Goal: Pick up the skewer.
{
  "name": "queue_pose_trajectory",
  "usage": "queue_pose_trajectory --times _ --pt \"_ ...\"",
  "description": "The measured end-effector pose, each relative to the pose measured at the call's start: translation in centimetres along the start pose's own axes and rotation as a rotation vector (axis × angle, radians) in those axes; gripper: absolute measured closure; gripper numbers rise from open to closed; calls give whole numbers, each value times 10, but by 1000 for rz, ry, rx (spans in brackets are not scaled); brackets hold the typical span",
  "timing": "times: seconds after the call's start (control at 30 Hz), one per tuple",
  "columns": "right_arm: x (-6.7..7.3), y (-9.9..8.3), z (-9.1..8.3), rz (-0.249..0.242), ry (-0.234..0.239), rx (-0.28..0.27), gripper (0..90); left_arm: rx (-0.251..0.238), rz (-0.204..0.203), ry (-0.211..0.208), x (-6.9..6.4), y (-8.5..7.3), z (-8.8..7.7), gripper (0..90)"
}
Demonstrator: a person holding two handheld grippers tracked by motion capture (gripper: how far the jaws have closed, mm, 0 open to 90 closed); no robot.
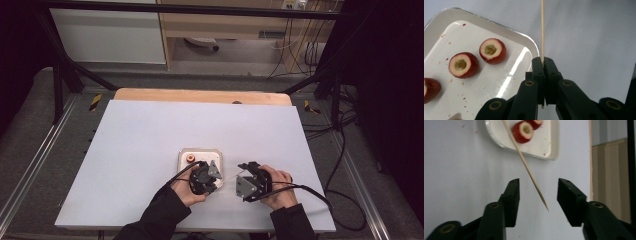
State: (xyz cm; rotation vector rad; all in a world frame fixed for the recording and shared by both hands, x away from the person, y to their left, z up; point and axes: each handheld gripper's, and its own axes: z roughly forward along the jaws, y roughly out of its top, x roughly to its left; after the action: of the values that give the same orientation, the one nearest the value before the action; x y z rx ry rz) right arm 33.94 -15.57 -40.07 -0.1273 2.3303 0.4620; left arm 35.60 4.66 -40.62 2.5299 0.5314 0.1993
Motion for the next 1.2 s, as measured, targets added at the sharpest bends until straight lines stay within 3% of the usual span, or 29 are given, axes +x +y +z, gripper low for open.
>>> queue_pose_trajectory --times 0.13,0.27,0.47,0.5,0.57,0.6,0.77,0.93,1.2 --pt "-7 -15 -5 252 -39 -36 380 -40 -36 17 0 -10 -2 887" --pt "-9 -30 -7 491 -29 -63 306 -105 -94 44 0 -19 -5 886" --pt "-6 -49 -4 718 11 -64 208 -203 -174 118 -4 -36 -9 886" --pt "-4 -54 -2 792 45 -37 176 -216 -186 125 -4 -39 -10 886" --pt "-4 -55 -1 812 56 -31 172 -245 -213 137 -5 -43 -11 886" --pt "-2 -58 1 855 81 -26 147 -274 -233 152 -5 -47 -12 886" --pt "-2 -59 4 930 124 -24 86 -325 -271 185 -9 -59 -17 886" --pt "-7 -53 3 1009 162 -46 50 -355 -293 175 -8 -68 -18 885" --pt "-20 -32 8 1018 225 -35 25 -392 -331 171 -3 -84 -23 886"
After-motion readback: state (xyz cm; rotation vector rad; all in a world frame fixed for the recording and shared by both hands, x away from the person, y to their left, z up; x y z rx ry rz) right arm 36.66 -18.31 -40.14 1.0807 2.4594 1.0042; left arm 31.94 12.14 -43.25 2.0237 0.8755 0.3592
